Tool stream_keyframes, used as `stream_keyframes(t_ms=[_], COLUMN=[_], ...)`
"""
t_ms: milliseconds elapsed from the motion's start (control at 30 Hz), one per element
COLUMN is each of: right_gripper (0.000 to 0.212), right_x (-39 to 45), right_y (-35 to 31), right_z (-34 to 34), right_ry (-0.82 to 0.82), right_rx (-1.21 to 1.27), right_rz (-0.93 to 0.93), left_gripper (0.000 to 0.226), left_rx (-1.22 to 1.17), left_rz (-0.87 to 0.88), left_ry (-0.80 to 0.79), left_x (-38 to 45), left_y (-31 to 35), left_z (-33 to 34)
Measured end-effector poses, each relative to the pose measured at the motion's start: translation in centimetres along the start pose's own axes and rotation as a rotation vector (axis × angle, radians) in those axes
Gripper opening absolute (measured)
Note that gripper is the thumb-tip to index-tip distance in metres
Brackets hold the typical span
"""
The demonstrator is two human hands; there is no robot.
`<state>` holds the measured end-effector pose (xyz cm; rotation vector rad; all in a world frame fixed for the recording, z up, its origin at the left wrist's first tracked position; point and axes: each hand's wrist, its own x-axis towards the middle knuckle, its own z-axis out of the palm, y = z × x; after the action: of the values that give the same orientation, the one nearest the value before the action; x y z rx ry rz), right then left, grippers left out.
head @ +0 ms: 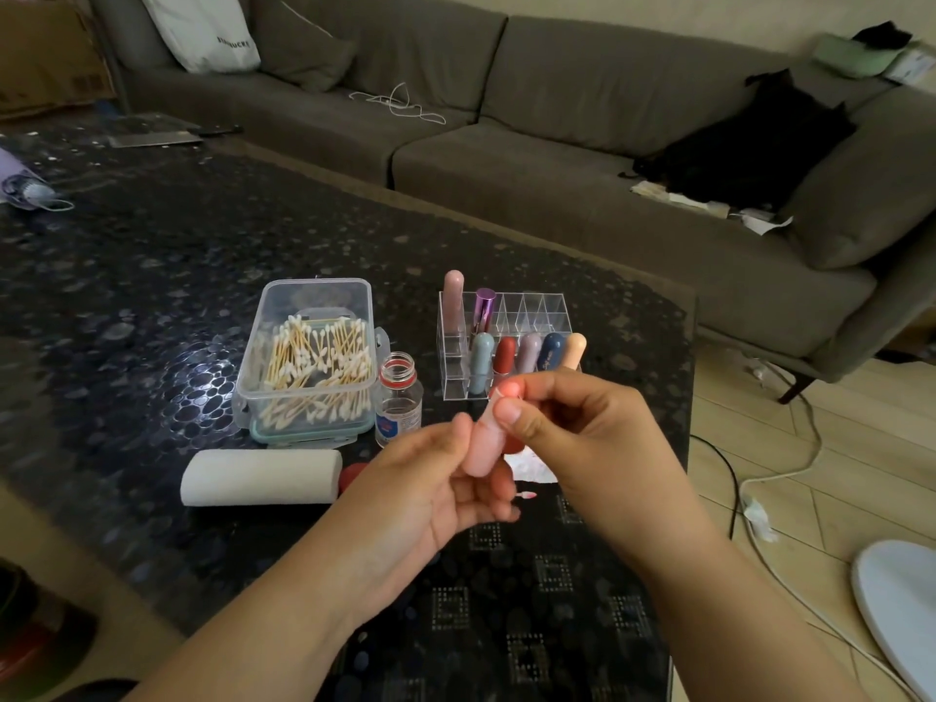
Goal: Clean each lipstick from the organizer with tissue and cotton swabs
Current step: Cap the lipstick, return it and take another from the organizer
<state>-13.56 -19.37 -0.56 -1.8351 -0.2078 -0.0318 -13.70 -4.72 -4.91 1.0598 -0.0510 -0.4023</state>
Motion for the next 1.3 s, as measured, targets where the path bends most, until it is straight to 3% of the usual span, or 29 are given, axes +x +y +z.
stream_keyframes(t_ms=[100, 300, 567, 1000, 1133, 1233, 1300], right_gripper=[0.029, 0.032, 0.028, 0.034, 0.049, 0.038, 0.041], right_x=[0.0, 0.1, 0.1, 0.4, 0.7, 1.3, 1.7], right_y=[0.3, 0.2, 0.0, 0.6, 0.7, 2.2, 3.5], right_z=[0.2, 0.2, 0.3, -0.1, -1.3, -3.2, -4.3], right_ry=[0.013, 0.010, 0.008, -0.057, 0.017, 0.148, 0.178], right_rx=[-0.027, -0.034, 0.008, 0.042, -0.071, -0.439, -0.665], right_rz=[-0.012, -0.011, -0.032, -0.028, 0.042, 0.134, 0.209], left_gripper=[0.026, 0.056, 0.029, 0.027, 0.030, 0.043, 0.045], left_rx=[-0.001, -0.031, -0.080, -0.109, -0.102, -0.087, -0.061], left_rz=[0.081, 0.012, 0.043, 0.035, 0.063, 0.076, 0.081], left_ry=[0.043, -0.030, -0.004, 0.021, 0.073, 0.137, 0.170], left_x=[0.2, 0.0, -0.1, -0.2, -0.3, -0.2, -0.2], left_y=[-0.1, 0.1, 0.1, 0.4, 0.7, 0.8, 0.9], left_z=[-0.4, 0.0, 0.0, -0.3, -0.3, -0.5, -0.7])
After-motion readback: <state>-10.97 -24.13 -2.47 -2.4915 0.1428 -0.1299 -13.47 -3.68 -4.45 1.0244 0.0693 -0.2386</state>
